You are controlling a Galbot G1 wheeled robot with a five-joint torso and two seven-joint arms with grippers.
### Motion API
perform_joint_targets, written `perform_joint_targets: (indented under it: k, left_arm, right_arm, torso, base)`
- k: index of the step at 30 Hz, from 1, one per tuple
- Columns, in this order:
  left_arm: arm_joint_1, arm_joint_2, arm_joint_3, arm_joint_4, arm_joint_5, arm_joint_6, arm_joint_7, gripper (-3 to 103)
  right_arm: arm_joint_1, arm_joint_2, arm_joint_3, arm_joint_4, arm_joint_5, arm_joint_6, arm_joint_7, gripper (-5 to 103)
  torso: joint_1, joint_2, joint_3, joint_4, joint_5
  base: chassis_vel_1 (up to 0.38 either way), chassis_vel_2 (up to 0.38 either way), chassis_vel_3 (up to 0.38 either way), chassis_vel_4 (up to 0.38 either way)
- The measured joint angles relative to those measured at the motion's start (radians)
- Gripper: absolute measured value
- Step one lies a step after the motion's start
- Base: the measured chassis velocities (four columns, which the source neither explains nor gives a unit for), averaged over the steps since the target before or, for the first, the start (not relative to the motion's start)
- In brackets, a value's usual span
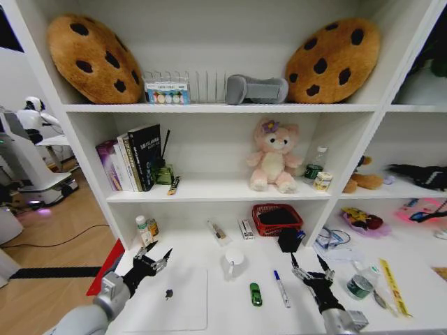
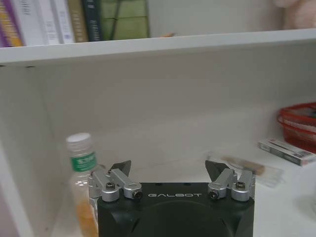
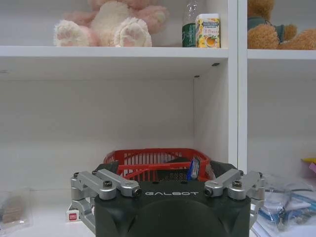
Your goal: Organize the objects on the table.
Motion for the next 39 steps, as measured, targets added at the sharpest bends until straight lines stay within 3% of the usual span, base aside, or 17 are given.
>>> perform_joint_targets:
  k: [1, 3, 4, 11, 26, 37, 39]
  left_arm:
    - [-0.005, -0.035, -0.044, 0.023, -0.025, -0.002, 0.014, 90]
    - [-0.014, -0.06, -0.08, 0.041, -0.044, -0.004, 0.018, 90]
    - [-0.025, -0.091, -0.136, 0.069, -0.077, -0.008, 0.026, 98]
    - [-0.045, -0.167, -0.27, 0.16, -0.158, -0.032, 0.058, 100]
    - [-0.007, -0.272, -0.227, 0.148, -0.063, -0.083, 0.091, 100]
    - [-0.007, -0.272, -0.224, 0.146, -0.059, -0.083, 0.09, 100]
    - [-0.007, -0.27, -0.224, 0.146, -0.058, -0.083, 0.09, 100]
  right_arm:
    - [-0.005, -0.017, 0.006, 0.004, 0.008, -0.002, 0.001, 100]
    - [-0.007, -0.035, 0.011, 0.004, 0.015, -0.004, 0.001, 100]
    - [-0.007, -0.06, 0.013, 0.004, 0.023, -0.006, 0.001, 100]
    - [0.014, -0.097, 0.003, 0.01, 0.049, -0.04, 0.011, 100]
    - [0.008, -0.128, -0.015, 0.019, 0.05, -0.06, 0.017, 100]
    - [-0.054, -0.029, -0.094, 0.069, -0.016, -0.061, 0.009, 100]
    - [-0.084, 0.01, -0.143, 0.074, -0.093, -0.051, 0.004, 100]
  torso:
    - [0.0, 0.0, 0.0, -0.0003, 0.0]
    - [0.0, 0.0, 0.0, -0.0003, -0.0002]
    - [0.0, 0.0, 0.0, -0.0005, -0.0002]
    - [0.0, 0.0, 0.0, -0.0004, 0.0001]
    - [0.0, 0.0, 0.0, -0.0002, -0.0001]
    - [0.0, 0.0, 0.0, -0.0003, -0.0001]
    - [0.0, 0.0, 0.0, -0.0004, -0.0001]
  base:
    - [0.0, 0.0, 0.0, 0.0]
    - [0.0, 0.0, 0.0, 0.0]
    - [0.0, 0.0, 0.0, 0.0]
    - [0.0, 0.0, 0.0, 0.0]
    - [0.0, 0.0, 0.0, 0.0]
    - [0.0, 0.0, 0.0, 0.0]
    - [0.0, 0.0, 0.0, 0.0]
